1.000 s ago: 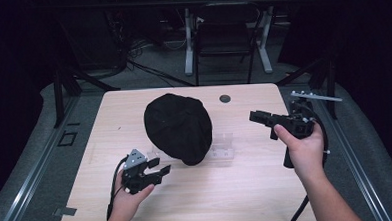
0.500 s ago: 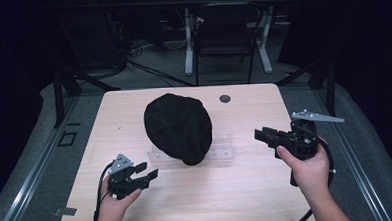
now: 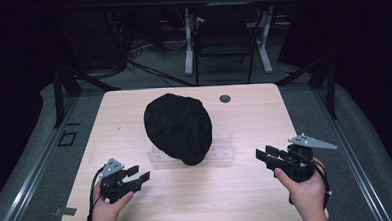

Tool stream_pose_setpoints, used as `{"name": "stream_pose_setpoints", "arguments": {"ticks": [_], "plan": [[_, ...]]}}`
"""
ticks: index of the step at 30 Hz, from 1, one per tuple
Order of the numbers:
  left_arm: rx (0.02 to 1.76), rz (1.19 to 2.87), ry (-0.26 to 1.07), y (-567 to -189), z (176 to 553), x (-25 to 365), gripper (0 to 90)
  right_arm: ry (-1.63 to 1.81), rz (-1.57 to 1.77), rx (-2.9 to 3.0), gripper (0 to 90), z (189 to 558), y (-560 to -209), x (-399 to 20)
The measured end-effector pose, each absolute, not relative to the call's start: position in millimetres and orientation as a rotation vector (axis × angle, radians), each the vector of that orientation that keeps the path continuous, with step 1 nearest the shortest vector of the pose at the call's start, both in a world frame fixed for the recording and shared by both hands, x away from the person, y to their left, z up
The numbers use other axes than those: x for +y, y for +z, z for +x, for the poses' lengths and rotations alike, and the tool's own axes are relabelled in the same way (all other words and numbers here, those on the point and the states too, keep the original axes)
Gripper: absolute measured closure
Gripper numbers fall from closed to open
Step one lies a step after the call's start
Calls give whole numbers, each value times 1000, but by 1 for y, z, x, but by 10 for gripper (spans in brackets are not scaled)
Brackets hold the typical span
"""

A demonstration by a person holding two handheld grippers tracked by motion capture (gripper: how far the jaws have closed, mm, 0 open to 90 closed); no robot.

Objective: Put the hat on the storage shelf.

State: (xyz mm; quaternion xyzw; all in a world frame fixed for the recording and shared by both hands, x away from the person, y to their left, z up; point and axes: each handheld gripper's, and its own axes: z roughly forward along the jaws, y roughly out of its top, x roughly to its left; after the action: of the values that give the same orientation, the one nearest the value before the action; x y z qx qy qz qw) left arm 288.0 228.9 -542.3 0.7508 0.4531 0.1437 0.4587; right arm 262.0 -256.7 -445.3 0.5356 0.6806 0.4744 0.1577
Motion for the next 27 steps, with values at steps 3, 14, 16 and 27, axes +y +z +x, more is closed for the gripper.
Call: {"name": "stream_pose_setpoints", "arguments": {"ticks": [3, 14, 16, 27], "plan": [[1120, 1853, 357, -545, 289, 230, 443, 1340, 1531, 1938, 501, 258, -462, -257], [1131, 1858, 357, -552, 290, 230, 438, 1247, 1485, 1942, 434, 248, -504, -257], [1126, 1871, 353, -554, 290, 228, 438, 1222, 1480, 1966, 433, 246, -513, -256], [1100, 1893, 350, -560, 292, 223, 442, 1186, 1439, 2005, 437, 244, -543, -253]]}}
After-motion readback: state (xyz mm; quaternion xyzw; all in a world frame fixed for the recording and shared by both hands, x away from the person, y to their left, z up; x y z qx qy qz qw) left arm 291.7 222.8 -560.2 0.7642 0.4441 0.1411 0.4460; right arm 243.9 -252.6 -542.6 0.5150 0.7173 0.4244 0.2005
